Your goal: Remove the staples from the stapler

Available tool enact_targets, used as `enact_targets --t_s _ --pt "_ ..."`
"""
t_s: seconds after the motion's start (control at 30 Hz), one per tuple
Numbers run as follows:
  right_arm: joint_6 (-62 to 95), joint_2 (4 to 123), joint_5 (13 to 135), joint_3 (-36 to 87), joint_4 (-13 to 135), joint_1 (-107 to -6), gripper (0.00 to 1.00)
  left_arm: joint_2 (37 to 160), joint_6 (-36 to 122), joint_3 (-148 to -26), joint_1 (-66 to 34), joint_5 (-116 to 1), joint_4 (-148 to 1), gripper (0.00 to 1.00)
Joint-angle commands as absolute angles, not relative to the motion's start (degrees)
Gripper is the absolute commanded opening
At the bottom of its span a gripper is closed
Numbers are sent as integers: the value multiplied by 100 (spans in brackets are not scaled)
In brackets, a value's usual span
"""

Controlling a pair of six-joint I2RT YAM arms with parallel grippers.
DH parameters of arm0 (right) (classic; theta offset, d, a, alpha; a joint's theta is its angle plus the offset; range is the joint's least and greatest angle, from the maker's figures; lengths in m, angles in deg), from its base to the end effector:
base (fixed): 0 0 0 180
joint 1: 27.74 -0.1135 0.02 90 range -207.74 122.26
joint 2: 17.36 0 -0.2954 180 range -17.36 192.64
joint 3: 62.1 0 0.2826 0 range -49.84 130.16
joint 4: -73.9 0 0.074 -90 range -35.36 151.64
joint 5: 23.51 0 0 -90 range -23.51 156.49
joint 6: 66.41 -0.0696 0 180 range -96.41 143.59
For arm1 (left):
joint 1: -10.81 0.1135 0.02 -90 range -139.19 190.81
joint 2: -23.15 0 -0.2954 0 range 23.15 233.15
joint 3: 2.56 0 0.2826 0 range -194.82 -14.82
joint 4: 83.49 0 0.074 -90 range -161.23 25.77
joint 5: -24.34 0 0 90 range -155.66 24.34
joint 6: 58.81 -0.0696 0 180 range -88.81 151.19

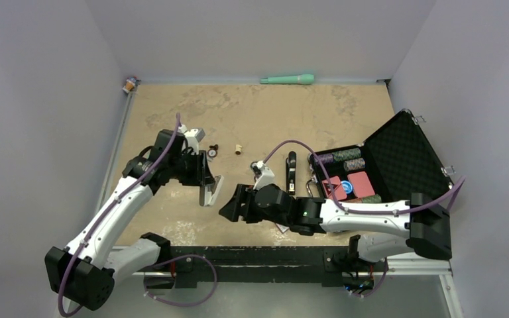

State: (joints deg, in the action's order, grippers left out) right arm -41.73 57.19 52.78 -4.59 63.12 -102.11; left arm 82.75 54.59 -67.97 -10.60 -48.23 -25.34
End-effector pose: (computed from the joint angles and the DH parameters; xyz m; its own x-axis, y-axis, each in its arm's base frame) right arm 0.1066 0.3199 0.2493 -0.8513 0.2336 -0.4698 -0.2528 0.6020 0.7574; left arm 0.2135 -0.1061 0.2857 -0.8824 -0.0610 -0.4665 0.1833 0.8686 -0.4603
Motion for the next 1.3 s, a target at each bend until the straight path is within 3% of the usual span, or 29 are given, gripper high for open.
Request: enact_targets --t_s 0.0,0.17,0.37,0.57,0.83,1.27 --pt "-3970 5497 5430 -613 7147 -10253 77 7970 5489 -6932 -1046 -4597 -2849 0" --pt "-3789 5051 5553 -1055 7847 -10253 98 7632 5577 -6805 -1008 -4201 -3113 0" --pt "-3514 4607 5663 -1377 8536 -10253 99 7300 5896 -6598 -886 -2545 -3906 0" --pt "-3258 3745 5559 -1678 8981 -10252 97 6672 7221 -6106 -885 -1572 -5430 0" --pt "-2720 3109 5546 -1457 8724 -10253 96 6344 8301 -6233 -888 -1430 -6329 0" --pt "-2132 3896 5690 -418 8624 -10253 89 6046 9229 -6236 -887 -1481 -7033 0"
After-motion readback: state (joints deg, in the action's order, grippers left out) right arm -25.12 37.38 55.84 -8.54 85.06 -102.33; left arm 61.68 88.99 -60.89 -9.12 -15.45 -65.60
